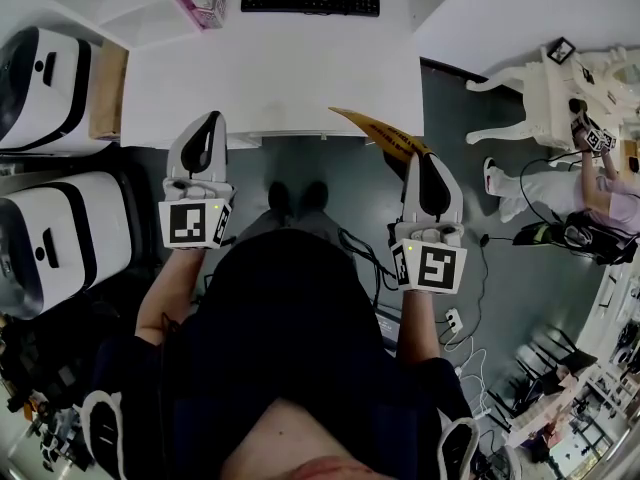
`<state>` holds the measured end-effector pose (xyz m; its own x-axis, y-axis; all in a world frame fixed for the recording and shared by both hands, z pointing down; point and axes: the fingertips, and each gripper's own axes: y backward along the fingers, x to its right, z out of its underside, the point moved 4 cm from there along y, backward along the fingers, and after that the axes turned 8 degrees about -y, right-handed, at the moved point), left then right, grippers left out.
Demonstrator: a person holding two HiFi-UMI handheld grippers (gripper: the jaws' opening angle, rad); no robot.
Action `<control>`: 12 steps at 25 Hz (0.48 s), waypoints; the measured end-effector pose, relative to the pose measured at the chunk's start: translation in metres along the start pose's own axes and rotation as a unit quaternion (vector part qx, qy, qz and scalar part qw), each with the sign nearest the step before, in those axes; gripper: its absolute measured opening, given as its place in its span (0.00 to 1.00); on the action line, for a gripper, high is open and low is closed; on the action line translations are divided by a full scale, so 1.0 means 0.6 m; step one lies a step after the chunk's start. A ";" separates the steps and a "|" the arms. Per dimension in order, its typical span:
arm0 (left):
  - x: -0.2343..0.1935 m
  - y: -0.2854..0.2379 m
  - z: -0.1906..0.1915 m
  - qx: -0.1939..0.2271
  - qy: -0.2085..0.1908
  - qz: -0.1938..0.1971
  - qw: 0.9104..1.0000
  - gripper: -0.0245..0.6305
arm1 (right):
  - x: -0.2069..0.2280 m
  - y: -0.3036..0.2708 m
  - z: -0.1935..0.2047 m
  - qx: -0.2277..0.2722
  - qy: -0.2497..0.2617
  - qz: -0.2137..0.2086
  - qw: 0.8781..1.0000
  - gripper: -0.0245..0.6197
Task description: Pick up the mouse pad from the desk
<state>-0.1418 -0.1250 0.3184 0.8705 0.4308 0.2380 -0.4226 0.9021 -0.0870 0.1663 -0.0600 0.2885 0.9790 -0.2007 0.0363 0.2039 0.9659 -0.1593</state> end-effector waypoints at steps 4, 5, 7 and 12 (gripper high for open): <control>-0.001 0.003 0.007 -0.004 0.001 0.001 1.000 0.04 | -0.002 -0.008 0.007 -0.002 -0.003 0.000 1.000 0.06; 0.001 0.006 0.004 -0.005 0.001 0.002 1.000 0.04 | -0.002 -0.007 0.006 -0.004 -0.004 0.000 1.000 0.06; 0.004 0.012 0.000 -0.007 0.001 0.002 1.000 0.04 | -0.002 -0.004 0.006 -0.009 -0.002 -0.002 1.000 0.06; 0.011 0.020 0.001 -0.012 0.001 0.006 1.000 0.04 | -0.006 -0.005 0.011 -0.012 0.001 -0.009 1.000 0.06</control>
